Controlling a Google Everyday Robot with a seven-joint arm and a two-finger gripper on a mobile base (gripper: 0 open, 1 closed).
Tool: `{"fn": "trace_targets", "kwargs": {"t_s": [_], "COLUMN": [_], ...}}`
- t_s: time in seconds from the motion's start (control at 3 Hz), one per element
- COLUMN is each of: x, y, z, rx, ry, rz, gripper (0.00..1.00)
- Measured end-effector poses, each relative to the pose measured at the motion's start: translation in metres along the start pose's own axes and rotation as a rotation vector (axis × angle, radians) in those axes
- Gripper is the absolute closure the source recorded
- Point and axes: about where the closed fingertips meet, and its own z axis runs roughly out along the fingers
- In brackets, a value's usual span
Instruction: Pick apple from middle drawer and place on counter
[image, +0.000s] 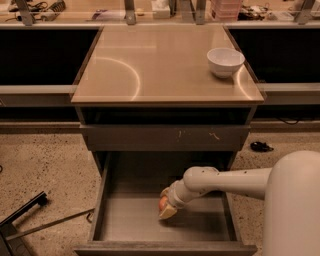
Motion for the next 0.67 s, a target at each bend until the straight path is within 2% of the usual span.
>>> {"fn": "trace_targets", "kwargs": {"t_s": [0.33, 0.67], "x": [-0.013, -0.049], "y": [-0.001, -0.002], "z": [-0.016, -0.055], "rx": [0.005, -0.001], "ry": [-0.024, -0.048], "rz": [0.007, 0.001], "gripper": [1.00, 1.00]}}
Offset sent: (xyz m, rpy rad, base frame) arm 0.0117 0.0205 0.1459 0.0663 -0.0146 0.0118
